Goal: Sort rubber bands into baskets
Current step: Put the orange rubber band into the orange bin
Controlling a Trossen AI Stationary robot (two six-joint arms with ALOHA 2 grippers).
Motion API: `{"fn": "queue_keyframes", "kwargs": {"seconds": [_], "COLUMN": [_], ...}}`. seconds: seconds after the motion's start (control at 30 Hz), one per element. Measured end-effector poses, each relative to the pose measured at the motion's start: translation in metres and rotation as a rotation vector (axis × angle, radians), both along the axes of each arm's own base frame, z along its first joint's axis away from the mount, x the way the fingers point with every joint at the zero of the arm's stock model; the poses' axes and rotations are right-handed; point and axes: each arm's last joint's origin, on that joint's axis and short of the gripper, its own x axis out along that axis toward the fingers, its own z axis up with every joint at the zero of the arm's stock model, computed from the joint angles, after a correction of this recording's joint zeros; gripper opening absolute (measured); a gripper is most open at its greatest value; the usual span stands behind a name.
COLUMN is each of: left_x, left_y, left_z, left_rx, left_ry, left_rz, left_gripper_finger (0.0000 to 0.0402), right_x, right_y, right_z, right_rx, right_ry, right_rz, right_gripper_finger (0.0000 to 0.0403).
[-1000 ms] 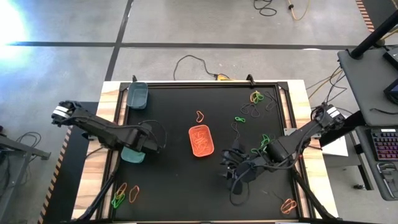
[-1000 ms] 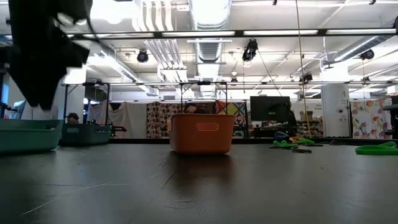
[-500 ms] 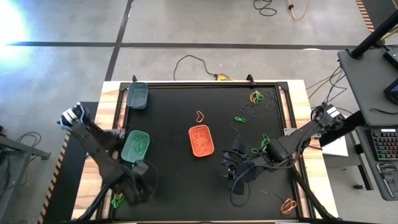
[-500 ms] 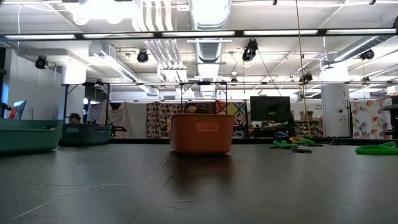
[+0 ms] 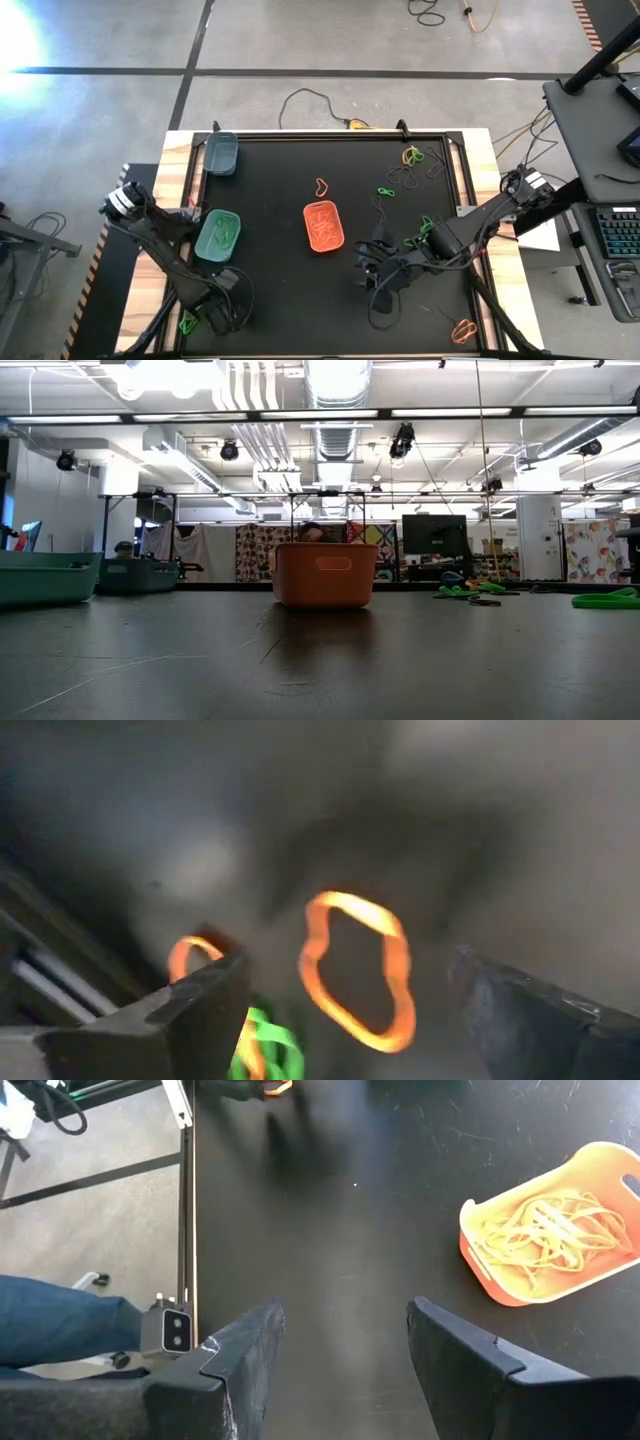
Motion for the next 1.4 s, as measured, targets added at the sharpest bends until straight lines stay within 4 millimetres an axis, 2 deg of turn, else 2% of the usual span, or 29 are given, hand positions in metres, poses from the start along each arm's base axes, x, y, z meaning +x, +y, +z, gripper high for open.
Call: {"fn": "queue_keyframes", "kwargs": {"seconds": [0.17,0.33,0.43,0.53,0.83,1.0,1.13,1.3,1.4], "left_x": [-0.003,-0.005,-0.006,-0.005,-0.007,-0.006,0.002,0.032,0.056], "left_y": [0.003,0.004,0.005,0.005,0.007,0.009,0.011,0.031,0.052], "left_z": [-0.017,-0.023,-0.024,-0.024,-0.028,-0.027,-0.014,0.015,0.029], "left_rx": [-0.100,-0.118,-0.114,-0.114,-0.086,-0.077,-0.035,0.099,0.147], "left_ry": [-0.038,-0.022,-0.016,-0.014,-0.009,-0.012,-0.100,-0.344,-0.448], "left_rz": [0.000,0.022,0.024,0.036,0.066,0.046,0.022,-0.021,-0.075], "left_gripper_finger": [0.0312,0.0309,0.0290,0.0237,0.0017,0.0005,0.0001,0.0000,0.0000], "right_x": [0.000,0.000,0.000,0.000,-0.001,-0.008,-0.015,-0.020,-0.018], "right_y": [0.000,0.000,0.000,-0.001,-0.003,-0.007,-0.011,-0.018,-0.025], "right_z": [0.000,0.000,0.000,0.000,0.002,0.013,0.022,0.028,0.027], "right_rx": [0.017,0.026,0.025,0.022,-0.001,0.011,0.022,0.006,-0.005], "right_ry": [0.003,0.004,0.006,0.007,-0.003,-0.029,-0.052,-0.056,-0.047], "right_rz": [-0.017,-0.027,-0.027,-0.026,0.000,0.008,0.010,0.008,-0.009], "right_gripper_finger": [0.0206,0.0206,0.0206,0.0206,0.0206,0.0206,0.0206,0.0206,0.0206]}}
